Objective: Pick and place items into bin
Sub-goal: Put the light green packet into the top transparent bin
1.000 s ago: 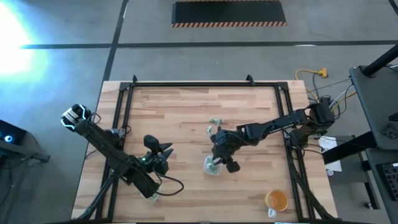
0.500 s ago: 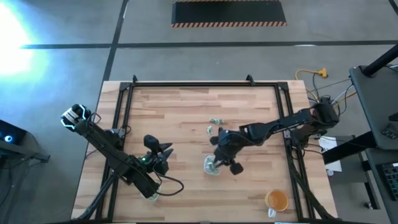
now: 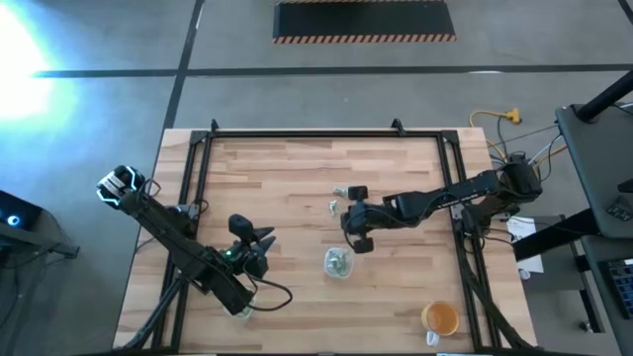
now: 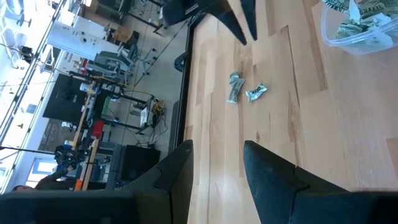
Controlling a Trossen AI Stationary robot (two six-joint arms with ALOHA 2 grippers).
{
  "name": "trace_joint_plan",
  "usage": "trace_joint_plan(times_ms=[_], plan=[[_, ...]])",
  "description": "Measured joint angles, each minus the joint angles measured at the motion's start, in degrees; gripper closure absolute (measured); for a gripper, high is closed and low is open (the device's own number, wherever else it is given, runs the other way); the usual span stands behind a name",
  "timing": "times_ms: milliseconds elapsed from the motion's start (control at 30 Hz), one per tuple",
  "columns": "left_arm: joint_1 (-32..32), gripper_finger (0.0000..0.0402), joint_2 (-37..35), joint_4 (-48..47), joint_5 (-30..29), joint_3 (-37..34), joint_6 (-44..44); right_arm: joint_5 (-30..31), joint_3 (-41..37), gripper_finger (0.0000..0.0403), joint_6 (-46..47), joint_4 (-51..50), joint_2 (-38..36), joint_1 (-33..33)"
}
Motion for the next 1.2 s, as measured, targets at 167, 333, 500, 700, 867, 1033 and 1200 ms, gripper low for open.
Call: trace_joint_plan(times_ms=[167,333,500,700,867,1033,1200], plan=[[0.0,0.0277,0.0,0.0,0.0,-0.1,0.0,4.1,-1.1,0.0344,0.1,0.2,0.0,-2.8],[0.0,0.0277,0.0,0.0,0.0,-0.1,0.0,5.8,-2.2,0.0344,1.3,0.3,0.0,-5.8],[0.0,0.0277,0.0,0.0,0.0,-0.2,0.0,5.6,-3.6,0.0347,-0.5,1.0,0.0,-8.4],[0.0,0.0277,0.0,0.0,0.0,-0.2,0.0,-3.9,-8.4,0.0349,-5.0,13.2,0.0,-16.1],[0.0,0.0277,0.0,0.0,0.0,-0.2,0.2,-19.7,-9.5,0.0344,-2.2,16.2,0.0,-24.4],[0.0,0.0277,0.0,0.0,0.0,-0.2,0.3,-22.7,-10.9,0.0313,2.4,16.2,0.0,-28.8],[0.0,0.0277,0.0,0.0,0.0,-0.4,0.3,-22.6,-12.5,0.0274,4.3,16.2,0.1,-29.5]])
